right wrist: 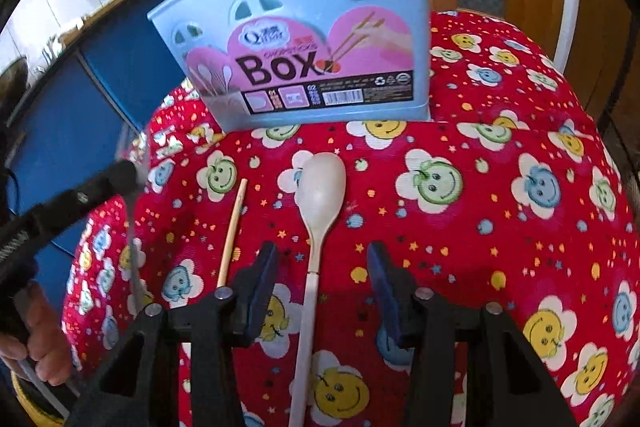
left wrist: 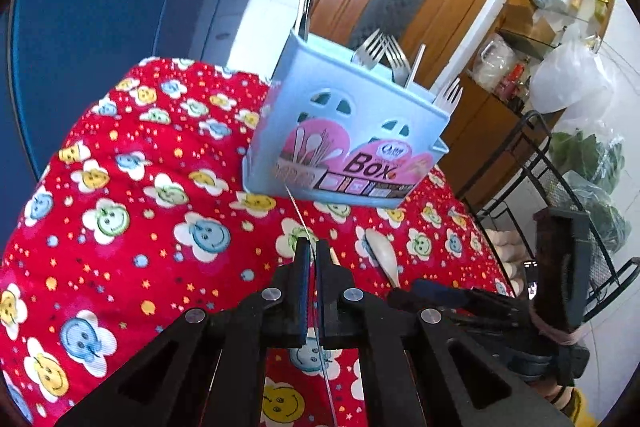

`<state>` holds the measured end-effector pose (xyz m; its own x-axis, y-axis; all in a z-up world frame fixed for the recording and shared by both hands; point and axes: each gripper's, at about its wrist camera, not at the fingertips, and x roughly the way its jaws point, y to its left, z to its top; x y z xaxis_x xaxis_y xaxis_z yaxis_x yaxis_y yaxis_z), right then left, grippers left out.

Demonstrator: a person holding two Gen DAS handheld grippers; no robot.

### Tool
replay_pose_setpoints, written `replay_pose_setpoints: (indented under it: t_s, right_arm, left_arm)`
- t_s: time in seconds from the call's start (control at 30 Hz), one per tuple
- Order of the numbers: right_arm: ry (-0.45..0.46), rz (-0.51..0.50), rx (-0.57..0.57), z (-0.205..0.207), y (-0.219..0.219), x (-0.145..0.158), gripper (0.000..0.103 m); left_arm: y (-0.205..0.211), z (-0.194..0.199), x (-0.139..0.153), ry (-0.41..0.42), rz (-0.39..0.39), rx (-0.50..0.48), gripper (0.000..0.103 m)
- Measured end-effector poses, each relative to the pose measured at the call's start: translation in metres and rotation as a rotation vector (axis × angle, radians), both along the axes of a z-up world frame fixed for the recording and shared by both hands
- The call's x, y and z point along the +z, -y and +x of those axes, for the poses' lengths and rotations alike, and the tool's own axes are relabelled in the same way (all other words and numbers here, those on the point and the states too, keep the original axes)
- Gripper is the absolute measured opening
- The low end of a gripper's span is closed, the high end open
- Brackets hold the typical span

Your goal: Organize utensils

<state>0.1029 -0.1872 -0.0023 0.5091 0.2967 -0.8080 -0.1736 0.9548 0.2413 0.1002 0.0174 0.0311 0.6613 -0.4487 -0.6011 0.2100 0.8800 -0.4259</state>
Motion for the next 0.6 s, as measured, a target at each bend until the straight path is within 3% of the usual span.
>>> replay_pose_setpoints:
  t_s: [0.1,0.27,0.5,0.6]
  right_arm:
    - [-0.002,-0.059,0.01,0.007,-0.007,-0.002,0.039]
    - [-0.003,-0.109,0.009,0.017,-0.011,-0.004,0.014]
    - [-0.008,0.004,-0.012,0.015,0.004,0.0,0.013]
    - [0.029,0.046,-0.023,0.004,0.011,0.006,0.013]
  left_arm:
    - [-0.002,-0.001,0.004,0.023,0.006,0.009,0.002]
    - [-0.003,-0.001,0.009,0.044,0.008,0.013,0.002]
    - [-0.001,-0.003,0.016,0.071,0.014,0.011,0.002]
    - [0.0,-0.007,0.022,0.091,0.017,0.011,0.001]
